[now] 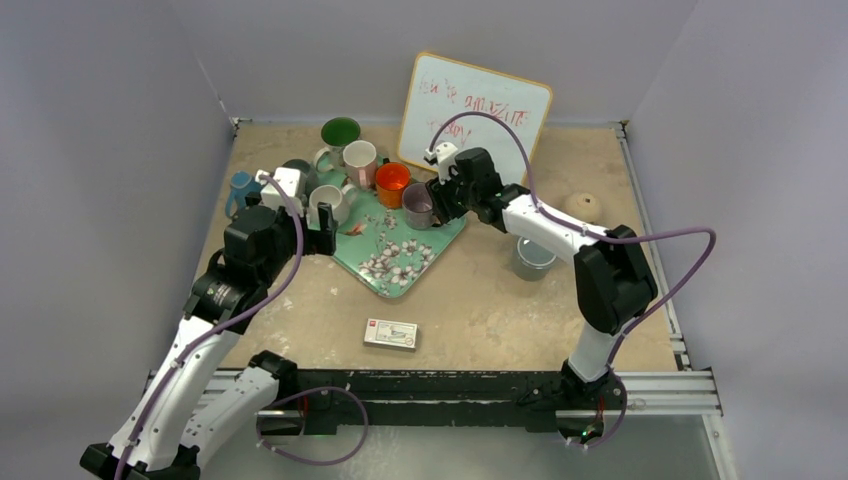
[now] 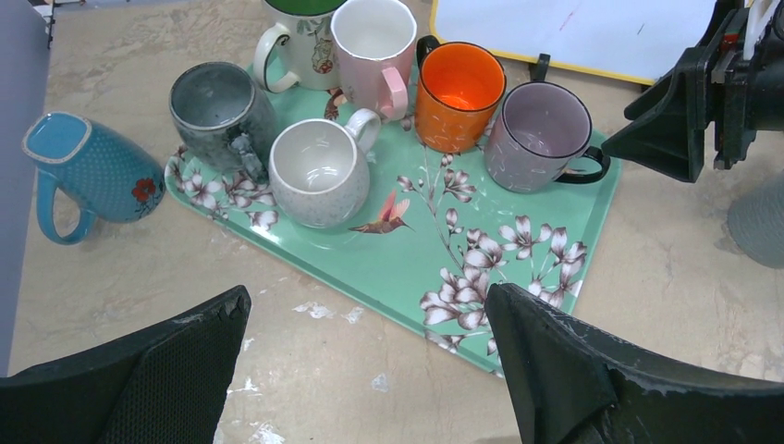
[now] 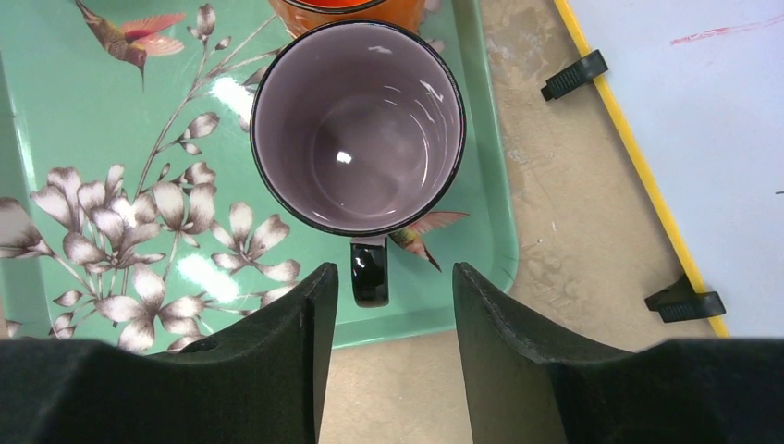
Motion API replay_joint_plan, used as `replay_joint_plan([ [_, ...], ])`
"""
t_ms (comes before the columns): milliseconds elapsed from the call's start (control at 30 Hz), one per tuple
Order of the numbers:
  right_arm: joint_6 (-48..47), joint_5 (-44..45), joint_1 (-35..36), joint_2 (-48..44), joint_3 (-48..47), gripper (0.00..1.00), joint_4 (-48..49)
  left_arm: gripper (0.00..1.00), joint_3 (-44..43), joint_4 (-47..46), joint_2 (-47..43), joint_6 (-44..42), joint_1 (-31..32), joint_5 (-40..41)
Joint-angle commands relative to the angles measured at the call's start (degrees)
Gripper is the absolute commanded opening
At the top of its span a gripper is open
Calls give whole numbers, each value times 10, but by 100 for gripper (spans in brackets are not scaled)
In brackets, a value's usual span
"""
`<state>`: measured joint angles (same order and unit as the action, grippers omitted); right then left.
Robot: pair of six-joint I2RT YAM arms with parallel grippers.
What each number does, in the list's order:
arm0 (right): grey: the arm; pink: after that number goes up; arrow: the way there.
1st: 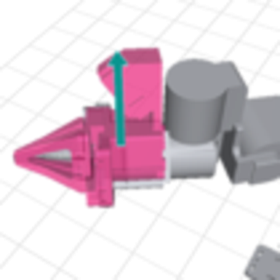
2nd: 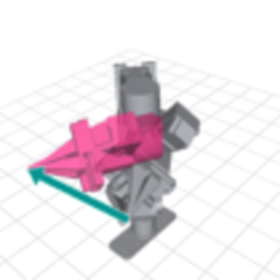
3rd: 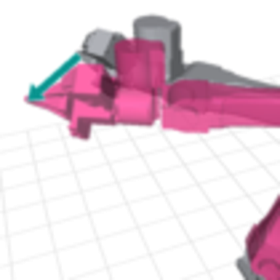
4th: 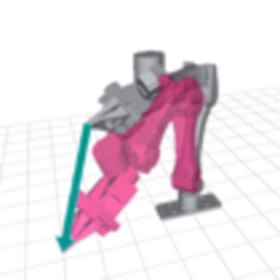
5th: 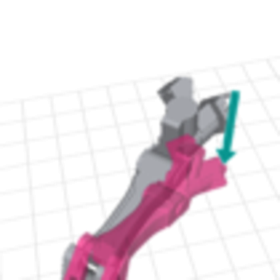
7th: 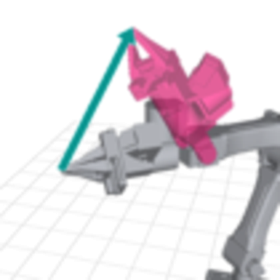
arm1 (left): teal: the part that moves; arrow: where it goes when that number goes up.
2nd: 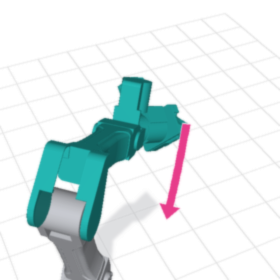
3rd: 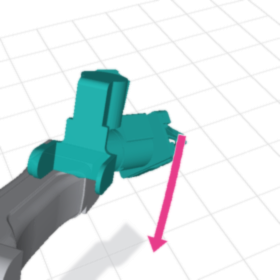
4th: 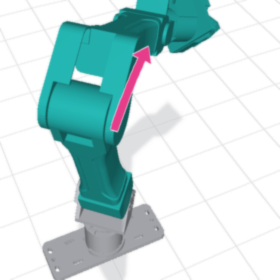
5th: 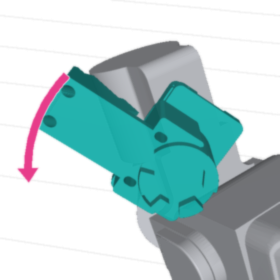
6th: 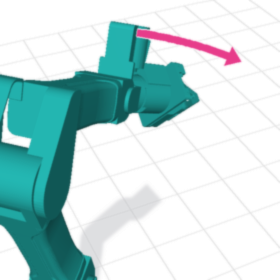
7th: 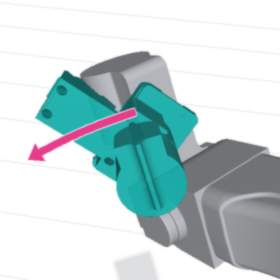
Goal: Turn the mug right side up
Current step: Place the cup on the tray.
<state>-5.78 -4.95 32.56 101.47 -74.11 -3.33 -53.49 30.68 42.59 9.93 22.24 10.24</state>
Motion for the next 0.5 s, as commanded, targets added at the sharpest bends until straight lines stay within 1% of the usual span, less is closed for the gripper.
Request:
replay_joint_plan([
  [0, 14, -2, -1, -18, 5, 52, 5, 100, 7, -24, 4, 10, -3, 13],
  [100, 12, -2, -1, -5, 0, 52, 1, 100, 8, -23, 4, 11, -3, 14],
  [333, 12, 8, -1, 16, -10, 47, 0, 100, 13, -22, -1, 7, -3, 25],
  [467, 12, 8, -1, 27, -17, 47, -2, 100, 16, -23, -1, 4, -3, 31],
])
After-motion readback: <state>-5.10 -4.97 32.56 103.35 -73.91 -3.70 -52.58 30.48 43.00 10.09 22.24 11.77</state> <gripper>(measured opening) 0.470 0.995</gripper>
